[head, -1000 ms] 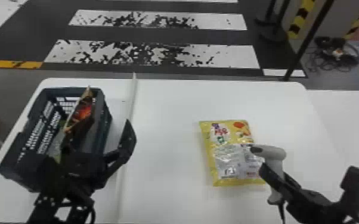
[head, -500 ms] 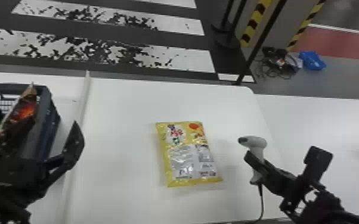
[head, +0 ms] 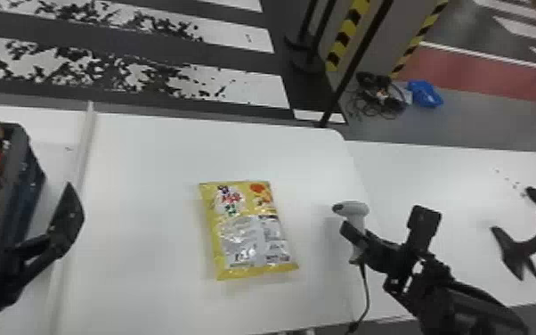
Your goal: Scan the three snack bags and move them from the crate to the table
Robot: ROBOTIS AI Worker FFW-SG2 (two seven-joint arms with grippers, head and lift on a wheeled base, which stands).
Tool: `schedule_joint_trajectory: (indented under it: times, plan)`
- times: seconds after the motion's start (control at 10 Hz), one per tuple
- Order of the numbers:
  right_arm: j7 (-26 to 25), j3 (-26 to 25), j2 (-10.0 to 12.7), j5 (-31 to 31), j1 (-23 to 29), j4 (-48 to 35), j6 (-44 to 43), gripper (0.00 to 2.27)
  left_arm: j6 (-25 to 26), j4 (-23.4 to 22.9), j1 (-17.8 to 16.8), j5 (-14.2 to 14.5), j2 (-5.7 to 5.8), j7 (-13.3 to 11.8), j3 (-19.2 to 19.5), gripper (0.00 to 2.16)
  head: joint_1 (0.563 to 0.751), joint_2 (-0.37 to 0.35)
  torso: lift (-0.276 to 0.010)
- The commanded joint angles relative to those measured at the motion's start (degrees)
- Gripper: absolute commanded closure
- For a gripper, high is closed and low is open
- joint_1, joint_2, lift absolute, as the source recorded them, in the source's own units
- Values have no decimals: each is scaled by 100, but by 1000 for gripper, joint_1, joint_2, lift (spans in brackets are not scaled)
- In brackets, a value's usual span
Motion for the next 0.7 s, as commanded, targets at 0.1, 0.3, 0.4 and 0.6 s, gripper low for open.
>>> schedule_joint_trajectory:
  times: [0.1,0.3,0.4,0.6]
  plan:
    - [46,168,-142,209,-294,629,-259,1420,4,47,-38,0,0,1,8,33,695,-320,-62]
    - [37,221,-150,271,-302,647,-329,6,4,73,-65,0,-9,-8,8,33,695,-321,-62]
    - [37,203,-142,244,-259,515,-329,12,4,64,-65,0,-9,-8,8,33,695,-320,-62]
    - [133,89,-133,25,181,-320,-417,63,4,47,-56,0,0,-8,8,33,695,-317,-62]
